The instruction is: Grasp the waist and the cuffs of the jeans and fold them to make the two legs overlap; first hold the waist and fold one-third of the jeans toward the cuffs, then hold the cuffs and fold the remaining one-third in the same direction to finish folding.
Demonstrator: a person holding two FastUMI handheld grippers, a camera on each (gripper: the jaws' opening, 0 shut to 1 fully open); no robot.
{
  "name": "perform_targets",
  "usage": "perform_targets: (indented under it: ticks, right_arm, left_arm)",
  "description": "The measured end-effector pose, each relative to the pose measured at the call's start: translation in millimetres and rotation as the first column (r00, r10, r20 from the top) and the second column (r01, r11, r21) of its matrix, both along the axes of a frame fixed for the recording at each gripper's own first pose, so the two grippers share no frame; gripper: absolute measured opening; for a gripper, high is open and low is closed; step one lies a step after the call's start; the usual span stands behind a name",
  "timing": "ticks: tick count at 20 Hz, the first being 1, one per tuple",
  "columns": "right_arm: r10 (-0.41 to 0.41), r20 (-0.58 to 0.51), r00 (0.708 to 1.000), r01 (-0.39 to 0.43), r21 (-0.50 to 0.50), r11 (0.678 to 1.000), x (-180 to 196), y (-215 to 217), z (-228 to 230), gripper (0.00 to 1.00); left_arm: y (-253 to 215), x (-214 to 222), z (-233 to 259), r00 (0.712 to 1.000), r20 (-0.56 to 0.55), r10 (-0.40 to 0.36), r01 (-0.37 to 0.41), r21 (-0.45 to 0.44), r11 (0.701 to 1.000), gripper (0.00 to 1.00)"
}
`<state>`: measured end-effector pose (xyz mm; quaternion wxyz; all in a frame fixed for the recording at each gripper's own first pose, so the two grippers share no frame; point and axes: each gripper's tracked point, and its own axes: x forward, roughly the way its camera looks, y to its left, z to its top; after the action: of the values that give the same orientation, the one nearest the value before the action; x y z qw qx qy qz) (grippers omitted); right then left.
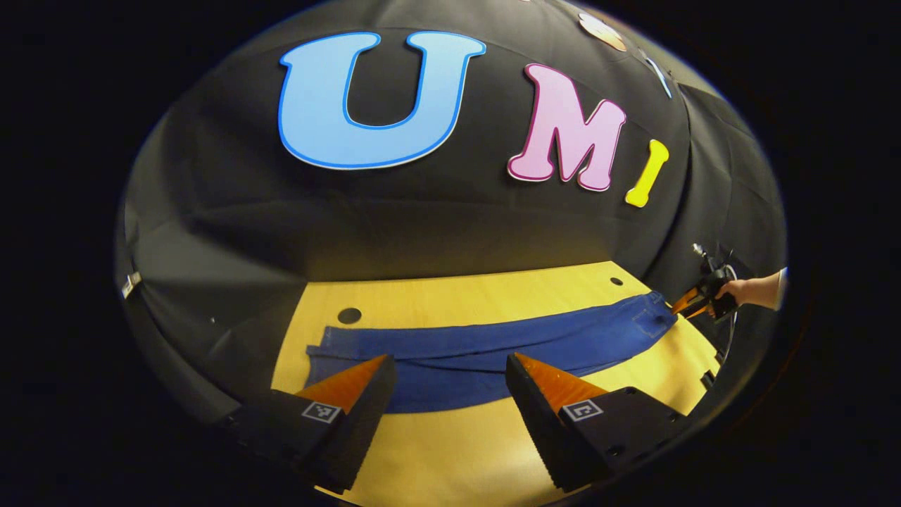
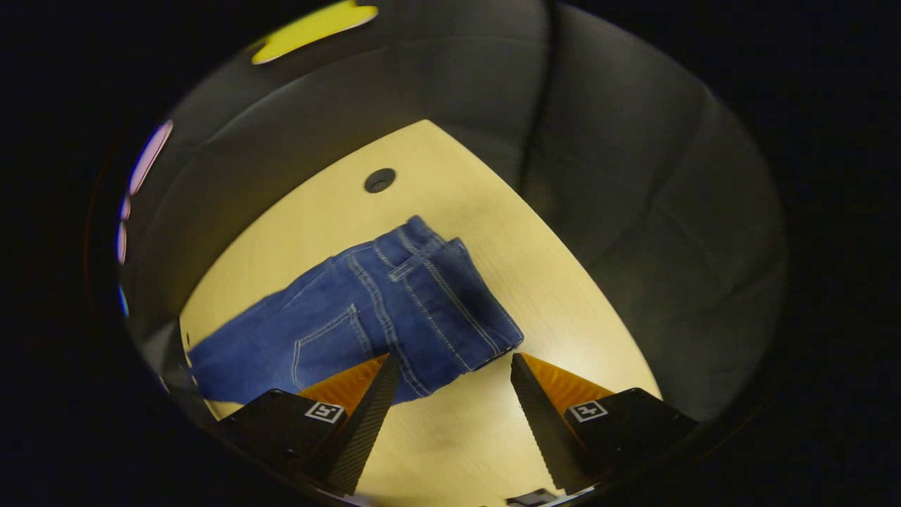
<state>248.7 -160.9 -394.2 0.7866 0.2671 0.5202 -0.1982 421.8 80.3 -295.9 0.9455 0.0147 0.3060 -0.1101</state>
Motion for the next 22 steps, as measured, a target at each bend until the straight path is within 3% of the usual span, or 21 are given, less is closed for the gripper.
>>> perform_targets:
  ticks: [4, 8, 9, 11, 14, 15, 16, 18, 20, 21, 22]
  right_arm:
    - [-0.106, -0.045, 0.993, 0.105, -0.005, 0.994, 2, -6, 5, 0.99]
    - [-0.121, -0.042, 0.992, 0.121, -0.010, 0.993, 2, -10, 6, 0.98]
    - [-0.112, -0.037, 0.993, 0.113, 0.020, 0.993, 2, -7, 9, 0.87]
    - [-0.103, -0.019, 0.994, 0.104, 0.031, 0.994, 8, -5, 7, 0.52]
    - [-0.098, 0.025, 0.995, 0.097, 0.033, 0.995, 12, -2, 9, 0.23]
    - [-0.100, 0.061, 0.993, 0.099, 0.015, 0.995, 15, -4, 16, 0.22]
    - [-0.081, 0.102, 0.991, 0.081, 0.008, 0.997, 18, -5, 23, 0.11]
    - [-0.036, 0.175, 0.984, 0.041, -0.024, 0.999, 22, -4, 40, 0.05]
    - [0.036, 0.226, 0.974, -0.022, -0.063, 0.998, 26, 0, 57, 0.05]
    - [0.062, 0.257, 0.964, -0.043, -0.079, 0.996, 29, 5, 67, 0.10]
    - [0.083, 0.295, 0.952, -0.058, -0.091, 0.994, 33, 10, 76, 0.05]
  left_arm:
    - [4, -20, -18, 0.999, -0.035, 0.009, -0.007, 0.066, 0.998, 0.98]
    - [5, -27, -23, 0.998, -0.053, 0.027, -0.023, 0.085, 0.996, 0.98]
    - [4, -28, -23, 0.998, -0.052, 0.037, -0.033, 0.078, 0.996, 0.98]
    - [3, -32, -25, 0.997, -0.060, 0.053, -0.049, 0.058, 0.997, 0.98]
    - [1, -37, -26, 0.996, -0.065, 0.065, -0.062, 0.041, 0.997, 0.98]
    - [1, -38, -26, 0.996, -0.063, 0.064, -0.061, 0.046, 0.997, 0.97]
    - [1, -40, -23, 0.996, -0.063, 0.061, -0.058, 0.050, 0.997, 0.96]
    - [3, -44, -21, 0.996, -0.062, 0.059, -0.055, 0.057, 0.997, 0.95]
    - [7, -49, -18, 0.996, -0.061, 0.061, -0.057, 0.064, 0.996, 0.95]
    - [8, -51, -15, 0.996, -0.058, 0.064, -0.060, 0.063, 0.996, 0.96]
    - [10, -54, -14, 0.996, -0.058, 0.066, -0.063, 0.063, 0.996, 0.96]
